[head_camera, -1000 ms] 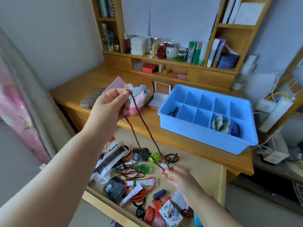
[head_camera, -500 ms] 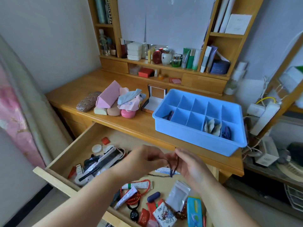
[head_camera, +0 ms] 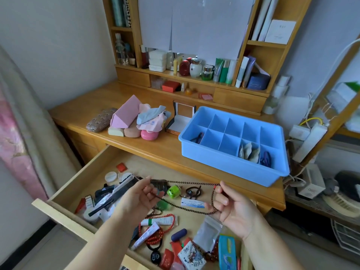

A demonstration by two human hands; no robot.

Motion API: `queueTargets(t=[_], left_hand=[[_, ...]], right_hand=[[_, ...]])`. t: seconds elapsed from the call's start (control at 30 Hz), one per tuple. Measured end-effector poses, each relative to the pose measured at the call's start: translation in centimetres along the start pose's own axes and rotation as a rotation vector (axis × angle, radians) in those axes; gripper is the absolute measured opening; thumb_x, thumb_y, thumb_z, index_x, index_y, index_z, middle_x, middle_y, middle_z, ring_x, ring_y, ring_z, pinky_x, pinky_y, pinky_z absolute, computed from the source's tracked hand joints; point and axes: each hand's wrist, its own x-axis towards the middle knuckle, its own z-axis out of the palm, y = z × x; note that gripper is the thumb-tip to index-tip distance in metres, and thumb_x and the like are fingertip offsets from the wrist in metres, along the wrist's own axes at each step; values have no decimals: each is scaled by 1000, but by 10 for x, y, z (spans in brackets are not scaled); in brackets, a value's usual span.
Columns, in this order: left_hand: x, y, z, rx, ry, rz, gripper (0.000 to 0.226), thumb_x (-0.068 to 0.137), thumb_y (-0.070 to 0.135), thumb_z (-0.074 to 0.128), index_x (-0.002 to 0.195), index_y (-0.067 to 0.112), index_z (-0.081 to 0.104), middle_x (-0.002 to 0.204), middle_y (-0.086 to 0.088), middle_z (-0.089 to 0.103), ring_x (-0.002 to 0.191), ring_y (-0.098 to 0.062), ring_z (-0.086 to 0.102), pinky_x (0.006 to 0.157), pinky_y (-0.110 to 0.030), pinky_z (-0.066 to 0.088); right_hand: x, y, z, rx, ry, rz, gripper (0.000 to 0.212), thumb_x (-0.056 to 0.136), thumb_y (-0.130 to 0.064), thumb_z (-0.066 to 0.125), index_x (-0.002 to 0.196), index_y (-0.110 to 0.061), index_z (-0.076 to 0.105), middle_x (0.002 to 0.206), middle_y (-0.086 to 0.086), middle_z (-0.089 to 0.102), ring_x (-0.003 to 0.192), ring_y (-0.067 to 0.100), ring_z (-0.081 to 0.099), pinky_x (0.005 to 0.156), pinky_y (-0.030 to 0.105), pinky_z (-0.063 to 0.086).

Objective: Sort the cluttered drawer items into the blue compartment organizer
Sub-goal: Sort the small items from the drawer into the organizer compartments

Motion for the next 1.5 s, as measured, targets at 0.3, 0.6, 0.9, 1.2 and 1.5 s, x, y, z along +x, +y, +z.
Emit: queueTargets(t=[0.3, 0.6, 0.9, 1.2, 1.5], left_hand=[[-49, -21, 78, 1779, -417, 807, 23, 84, 18, 47, 94, 28, 66, 89, 10, 69, 79, -7, 60, 70, -22, 48], [-1, -12, 52, 750, 76, 81, 7, 88, 17, 65, 85, 11, 63, 50, -2, 55, 43, -10, 55, 57, -26, 51], [-26, -49, 43, 1068, -107, 312, 12, 84, 10, 63, 78, 21, 66, 69, 6, 56, 62, -7, 55, 68, -21, 51], [-32, -31, 81, 1288, -127, 622, 26, 80, 17, 64, 103, 27, 61, 87, 12, 56, 65, -1, 53, 60, -17, 47], [-27, -31, 66, 454, -441, -107, 65, 74, 21, 75, 131, 14, 44, 116, -18, 65, 107, -30, 64, 88, -39, 55]], right_hand=[[-1, 5, 19, -431, -210, -44, 39, 86, -37, 59, 113, -10, 67, 106, 14, 66, 93, 23, 59, 87, 37, 41], [-5, -2, 5, -222, -199, 27, 23, 73, -28, 79, 75, -9, 66, 43, -5, 34, 39, 11, 34, 71, 32, 43], [8, 13, 15, 92, 35, -121, 11, 80, -17, 56, 89, -15, 63, 77, 4, 67, 72, 18, 63, 81, 42, 45], [-7, 5, 22, -568, -176, -8, 28, 82, -37, 60, 83, -9, 60, 55, 1, 44, 52, 10, 38, 54, 23, 26], [-5, 2, 23, -333, -274, 102, 15, 85, -12, 56, 95, -2, 60, 49, 1, 40, 44, 9, 37, 45, 18, 32]])
